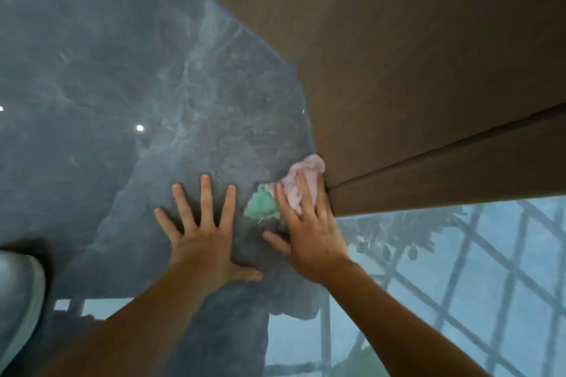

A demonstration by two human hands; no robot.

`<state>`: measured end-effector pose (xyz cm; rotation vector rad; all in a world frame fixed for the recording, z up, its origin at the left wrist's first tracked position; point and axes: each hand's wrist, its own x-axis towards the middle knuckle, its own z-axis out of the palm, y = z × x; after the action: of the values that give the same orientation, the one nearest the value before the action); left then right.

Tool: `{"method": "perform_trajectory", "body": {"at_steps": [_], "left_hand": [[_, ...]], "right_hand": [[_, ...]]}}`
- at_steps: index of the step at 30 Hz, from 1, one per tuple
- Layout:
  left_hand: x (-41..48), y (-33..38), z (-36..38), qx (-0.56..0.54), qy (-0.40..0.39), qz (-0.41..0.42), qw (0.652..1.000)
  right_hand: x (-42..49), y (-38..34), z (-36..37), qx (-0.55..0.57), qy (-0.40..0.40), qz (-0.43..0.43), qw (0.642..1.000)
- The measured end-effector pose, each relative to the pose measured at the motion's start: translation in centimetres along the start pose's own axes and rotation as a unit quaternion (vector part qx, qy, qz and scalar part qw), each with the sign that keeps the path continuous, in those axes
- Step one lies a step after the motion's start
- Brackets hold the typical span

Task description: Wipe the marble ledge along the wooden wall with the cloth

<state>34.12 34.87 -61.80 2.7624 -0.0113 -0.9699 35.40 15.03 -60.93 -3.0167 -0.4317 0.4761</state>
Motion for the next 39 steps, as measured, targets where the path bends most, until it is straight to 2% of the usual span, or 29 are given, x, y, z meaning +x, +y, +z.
{"method": "perform_trajectory", "body": {"at_steps": [2,5,11,14,16,20,24,26,29,32,37,39], "left_hand": [[0.1,0.0,-0.1,-0.009,0.002,0.004,1.0],[0.0,0.1,0.0,-0.01,0.002,0.008,1.0],[0.2,0.1,0.1,0.003,0.006,0.004,1.0],[0.2,0.2,0.1,-0.001,0.003,0.001,1.0],[0.2,0.1,0.2,-0.001,0.001,0.001,1.0],[0.2,0.1,-0.1,-0.003,-0.003,0.003,1.0],[-0.1,0.1,-0.4,-0.006,-0.015,0.001,1.0],[-0.1,0.2,-0.6,-0.009,-0.021,-0.003,1.0],[0.1,0.2,-0.7,-0.025,-0.023,-0.005,0.999],[0.0,0.0,-0.2,-0.003,0.001,0.011,1.0],[2.1,-4.5,-2.0,0.029,0.135,0.097,0.986],[5.5,-7.1,-4.7,0.006,0.202,0.056,0.978]], "right_hand": [[-5.3,0.3,1.4,0.0,-0.028,0.003,1.0],[-5.6,-0.7,1.6,0.014,-0.058,0.036,0.998],[11.4,-0.9,-2.6,0.014,0.018,0.052,0.998],[19.2,-1.3,-5.1,0.041,-0.009,0.091,0.995],[20.8,-1.7,-5.7,0.034,-0.035,0.101,0.994],[13.9,-1.3,-4.6,0.012,-0.013,0.052,0.998],[1.7,-0.2,-1.9,-0.039,-0.066,-0.001,0.997],[-2.8,-0.2,-0.9,-0.036,-0.097,-0.001,0.995],[-4.7,-1.0,-0.6,-0.036,-0.132,0.031,0.99],[-3.0,-1.3,-1.2,-0.019,-0.146,0.035,0.989],[3.9,-1.0,-2.1,-0.025,-0.113,0.055,0.992],[7.0,-1.1,-2.5,-0.019,-0.09,0.057,0.994]]}}
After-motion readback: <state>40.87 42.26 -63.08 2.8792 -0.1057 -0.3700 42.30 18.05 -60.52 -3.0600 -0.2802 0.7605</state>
